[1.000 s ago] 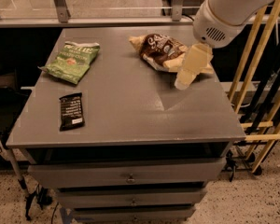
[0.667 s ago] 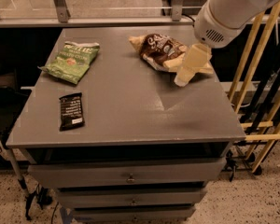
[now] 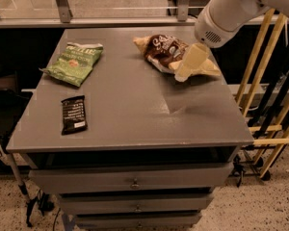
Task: Move brown chip bag near green jalapeno chip bag
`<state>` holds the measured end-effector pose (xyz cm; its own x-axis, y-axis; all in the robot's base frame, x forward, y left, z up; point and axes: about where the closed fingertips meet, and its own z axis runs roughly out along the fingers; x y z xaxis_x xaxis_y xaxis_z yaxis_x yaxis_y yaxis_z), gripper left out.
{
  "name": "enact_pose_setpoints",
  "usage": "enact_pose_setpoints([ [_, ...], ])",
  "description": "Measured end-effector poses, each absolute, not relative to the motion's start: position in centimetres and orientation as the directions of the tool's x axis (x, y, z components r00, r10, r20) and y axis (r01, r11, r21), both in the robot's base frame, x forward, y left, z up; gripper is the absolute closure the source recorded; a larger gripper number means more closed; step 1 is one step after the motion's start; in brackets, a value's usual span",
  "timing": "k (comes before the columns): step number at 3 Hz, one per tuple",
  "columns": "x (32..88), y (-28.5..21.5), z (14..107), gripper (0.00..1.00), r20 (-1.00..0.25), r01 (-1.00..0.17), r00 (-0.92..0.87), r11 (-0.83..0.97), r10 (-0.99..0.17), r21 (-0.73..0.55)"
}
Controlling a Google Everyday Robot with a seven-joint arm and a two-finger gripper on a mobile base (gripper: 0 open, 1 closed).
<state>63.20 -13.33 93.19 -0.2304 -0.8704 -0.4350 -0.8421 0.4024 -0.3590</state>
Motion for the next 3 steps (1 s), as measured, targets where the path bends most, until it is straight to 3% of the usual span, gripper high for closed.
enact_pose_setpoints([
  [1,65.9,-12.1,90.3,0.00,-0.452,-0.876,-0.213,0.374,-0.866,-0.305],
  [3,67.9,-11.8,87.3,0.41,-0.471,-0.886,-0.229,0.383,-0.852,-0.263],
])
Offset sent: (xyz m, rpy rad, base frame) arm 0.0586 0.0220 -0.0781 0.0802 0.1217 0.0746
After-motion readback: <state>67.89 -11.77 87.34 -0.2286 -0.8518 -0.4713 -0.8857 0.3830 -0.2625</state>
